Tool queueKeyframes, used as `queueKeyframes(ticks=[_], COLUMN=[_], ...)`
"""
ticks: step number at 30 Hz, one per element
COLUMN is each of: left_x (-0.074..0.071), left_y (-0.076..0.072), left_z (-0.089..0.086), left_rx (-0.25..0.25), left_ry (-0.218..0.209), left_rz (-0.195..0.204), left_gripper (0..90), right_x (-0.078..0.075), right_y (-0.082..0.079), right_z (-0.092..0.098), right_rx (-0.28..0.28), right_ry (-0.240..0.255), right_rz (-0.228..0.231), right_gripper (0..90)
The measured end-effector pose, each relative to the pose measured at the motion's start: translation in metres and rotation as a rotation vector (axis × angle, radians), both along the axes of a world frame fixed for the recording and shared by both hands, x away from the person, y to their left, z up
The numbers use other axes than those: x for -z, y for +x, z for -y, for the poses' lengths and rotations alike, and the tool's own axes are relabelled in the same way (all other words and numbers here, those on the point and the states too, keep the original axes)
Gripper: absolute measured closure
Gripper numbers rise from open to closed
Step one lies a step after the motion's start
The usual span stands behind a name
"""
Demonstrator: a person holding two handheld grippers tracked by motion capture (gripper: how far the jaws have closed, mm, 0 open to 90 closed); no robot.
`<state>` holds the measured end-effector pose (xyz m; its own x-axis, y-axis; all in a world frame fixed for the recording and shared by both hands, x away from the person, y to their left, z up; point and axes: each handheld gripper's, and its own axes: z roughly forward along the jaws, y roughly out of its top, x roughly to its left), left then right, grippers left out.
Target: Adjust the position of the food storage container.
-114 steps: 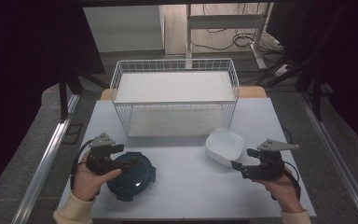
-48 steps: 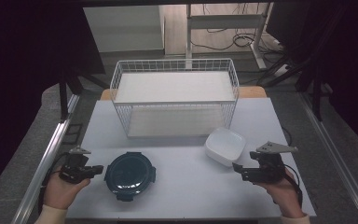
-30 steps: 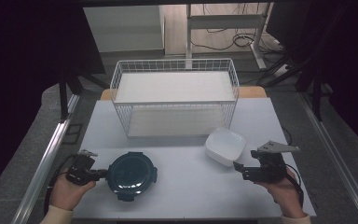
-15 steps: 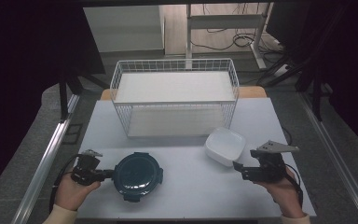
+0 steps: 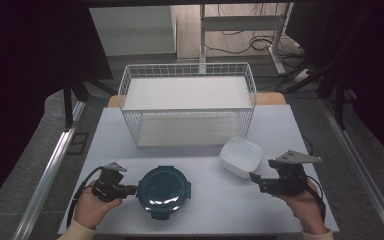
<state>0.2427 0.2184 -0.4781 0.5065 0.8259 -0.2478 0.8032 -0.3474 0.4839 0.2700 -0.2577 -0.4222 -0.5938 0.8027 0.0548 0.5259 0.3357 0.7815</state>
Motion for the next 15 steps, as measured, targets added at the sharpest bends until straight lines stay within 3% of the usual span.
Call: queueKeyframes(ticks=[5,15], left_x=[0.001,0.000], left_y=[0.000,-0.001], left_z=[0.007,0.022], left_rx=[0.016,0.043], left_ry=[-0.033,-0.031], left_rz=[-0.005,0.003], left_gripper=[90.0,90.0], right_x=[-0.002,0.000], right_y=[-0.001,0.000], right_z=[0.000,-0.002], right_rx=[0.003,-0.001], right_ry=[0.001,0.001], right_rz=[0.004,0.000], right_gripper=[19.4,19.5])
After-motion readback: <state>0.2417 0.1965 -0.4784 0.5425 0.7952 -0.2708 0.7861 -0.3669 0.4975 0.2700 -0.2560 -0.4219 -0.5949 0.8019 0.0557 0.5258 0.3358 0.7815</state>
